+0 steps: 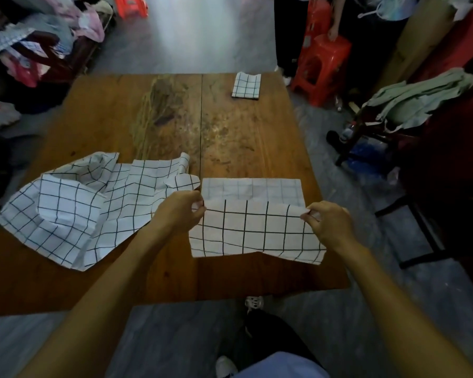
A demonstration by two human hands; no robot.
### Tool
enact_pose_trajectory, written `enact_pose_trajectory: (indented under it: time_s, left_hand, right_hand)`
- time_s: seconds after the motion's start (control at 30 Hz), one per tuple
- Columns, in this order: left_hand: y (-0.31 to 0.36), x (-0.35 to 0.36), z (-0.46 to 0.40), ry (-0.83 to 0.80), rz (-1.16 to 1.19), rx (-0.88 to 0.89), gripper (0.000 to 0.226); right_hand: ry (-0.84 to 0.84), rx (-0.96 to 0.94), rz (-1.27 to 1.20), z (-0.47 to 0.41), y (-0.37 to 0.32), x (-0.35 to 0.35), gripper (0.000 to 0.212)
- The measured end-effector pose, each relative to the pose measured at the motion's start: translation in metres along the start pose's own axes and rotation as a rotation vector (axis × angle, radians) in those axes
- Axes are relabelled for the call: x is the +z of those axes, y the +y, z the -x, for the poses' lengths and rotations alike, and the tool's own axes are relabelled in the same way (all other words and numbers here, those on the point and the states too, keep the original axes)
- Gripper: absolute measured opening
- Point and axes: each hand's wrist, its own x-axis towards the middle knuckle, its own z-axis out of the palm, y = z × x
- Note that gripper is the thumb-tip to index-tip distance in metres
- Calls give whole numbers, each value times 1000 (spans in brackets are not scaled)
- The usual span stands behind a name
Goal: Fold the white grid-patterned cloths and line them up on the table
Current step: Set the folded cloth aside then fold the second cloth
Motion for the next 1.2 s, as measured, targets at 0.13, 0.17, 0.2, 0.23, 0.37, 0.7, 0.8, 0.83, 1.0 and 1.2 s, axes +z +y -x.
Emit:
enact_pose_trajectory:
  time_s: [0.13,0.17,0.2,0.23,0.37,0.7,0.8,0.83,1.0,1.2]
  left_hand:
    - [2,21,-52,21,-26,-68,15]
    - [2,26,-65,24,-32,-85,14]
    - [1,30,-78,28,-43,-104,13]
    - [0,35,-90,33,-53,-131,12]
    - [-14,53,-124,43,-81,-218,13]
    - [-17,83,-132,170,-41,-145,28]
    - [-7,96,-119,139,-5,-6,23]
    - [-4,100,-113,131,16,20,21]
    - [0,119,-78,36,85,67,29]
    - [0,127,-35,66,86,141,41]
  right_hand:
    - [-61,48,-17,-48,15,22,17]
    - [-76,57,-22,-61,18,28,17]
    - [-90,62,-26,-74,20,33,17]
    - [-108,66,-31,-87,21,39,17]
    - [-153,24,10,-137,24,61,15]
    - [-147,-47,97,-170,27,97,13]
    - [-95,11,67,-165,26,101,23]
    - [-83,25,53,-163,24,101,28]
    - [39,75,-43,-131,7,93,30]
    - [18,17,-193,-52,-17,97,34]
